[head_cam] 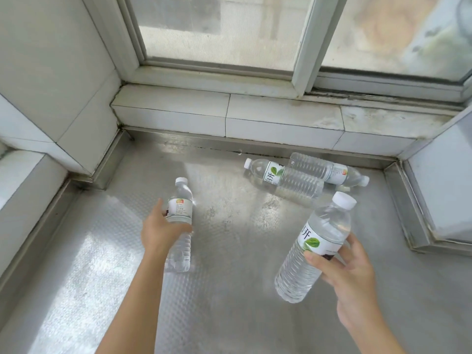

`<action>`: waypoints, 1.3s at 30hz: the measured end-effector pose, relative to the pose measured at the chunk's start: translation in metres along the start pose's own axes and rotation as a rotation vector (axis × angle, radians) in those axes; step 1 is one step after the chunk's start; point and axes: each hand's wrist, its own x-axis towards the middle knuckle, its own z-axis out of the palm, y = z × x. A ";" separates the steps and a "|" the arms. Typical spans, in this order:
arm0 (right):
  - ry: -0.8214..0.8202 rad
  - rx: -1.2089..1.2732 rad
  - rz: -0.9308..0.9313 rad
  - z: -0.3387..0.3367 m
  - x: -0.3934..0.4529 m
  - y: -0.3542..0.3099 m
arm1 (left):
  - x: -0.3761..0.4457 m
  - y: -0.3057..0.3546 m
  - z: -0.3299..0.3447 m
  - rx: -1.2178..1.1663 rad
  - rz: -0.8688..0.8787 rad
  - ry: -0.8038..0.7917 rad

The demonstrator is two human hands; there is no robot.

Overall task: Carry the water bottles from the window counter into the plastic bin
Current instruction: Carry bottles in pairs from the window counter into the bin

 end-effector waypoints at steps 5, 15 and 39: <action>0.023 0.035 -0.016 -0.019 -0.017 -0.006 | -0.048 0.013 -0.003 -0.303 0.081 -0.139; 0.177 0.193 -0.104 -0.091 -0.089 -0.024 | -0.165 0.093 0.026 -0.362 0.406 -0.596; 1.058 0.460 -0.310 -0.337 -0.477 0.060 | -0.607 0.026 0.133 -0.060 0.811 -1.664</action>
